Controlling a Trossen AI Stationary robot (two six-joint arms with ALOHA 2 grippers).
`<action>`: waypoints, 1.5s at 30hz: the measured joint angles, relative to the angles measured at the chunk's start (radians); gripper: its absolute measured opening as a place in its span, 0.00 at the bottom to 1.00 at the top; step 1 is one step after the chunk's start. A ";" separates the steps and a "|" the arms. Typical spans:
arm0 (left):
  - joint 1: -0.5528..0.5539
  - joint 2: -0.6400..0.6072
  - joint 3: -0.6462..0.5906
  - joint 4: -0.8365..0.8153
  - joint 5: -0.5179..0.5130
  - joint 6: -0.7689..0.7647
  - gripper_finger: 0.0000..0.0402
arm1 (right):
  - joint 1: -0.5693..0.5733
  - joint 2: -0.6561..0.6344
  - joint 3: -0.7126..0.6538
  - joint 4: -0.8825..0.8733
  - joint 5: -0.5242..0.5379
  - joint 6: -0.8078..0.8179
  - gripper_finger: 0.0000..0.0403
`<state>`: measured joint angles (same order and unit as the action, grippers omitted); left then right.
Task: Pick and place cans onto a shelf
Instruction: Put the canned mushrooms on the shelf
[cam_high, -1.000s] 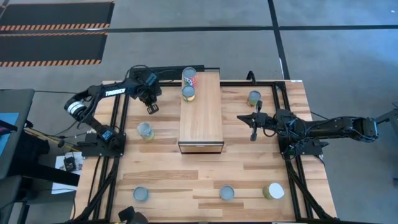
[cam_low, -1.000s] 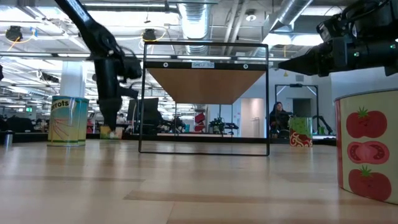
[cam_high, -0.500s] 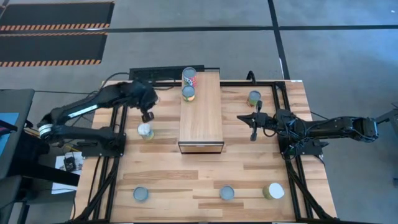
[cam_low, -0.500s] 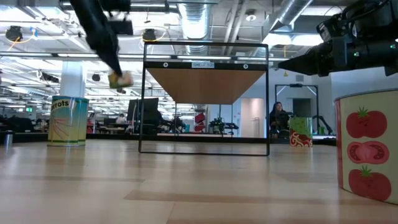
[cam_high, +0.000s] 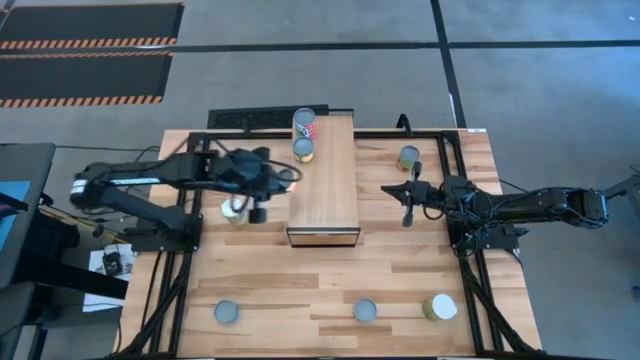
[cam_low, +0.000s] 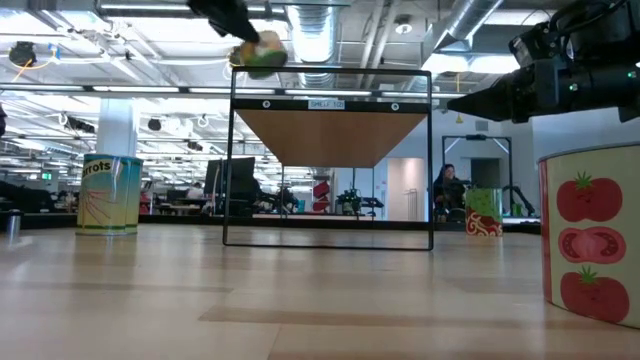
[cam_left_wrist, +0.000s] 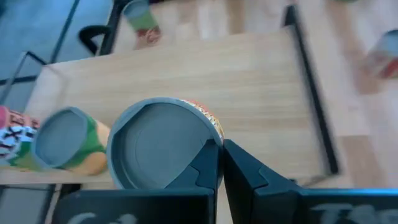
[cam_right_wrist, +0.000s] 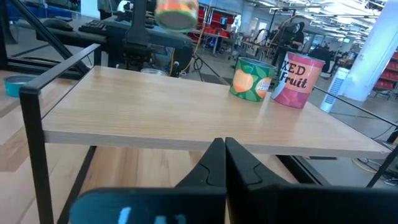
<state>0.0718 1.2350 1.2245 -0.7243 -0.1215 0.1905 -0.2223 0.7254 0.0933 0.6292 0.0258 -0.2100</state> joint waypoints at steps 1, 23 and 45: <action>-0.007 0.035 0.021 0.001 -0.034 -0.002 0.00 | 0.000 0.000 0.000 0.000 0.001 0.000 0.02; 0.049 0.455 0.356 -0.269 -0.151 -0.091 0.00 | -0.001 0.000 0.000 -0.008 0.000 0.000 0.02; 0.107 0.497 0.357 -0.249 -0.069 -0.074 0.10 | -0.001 0.000 0.000 0.000 -0.001 -0.006 0.02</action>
<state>0.1787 1.7321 1.5810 -0.9733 -0.1902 0.1169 -0.2230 0.7250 0.0933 0.6289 0.0246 -0.2155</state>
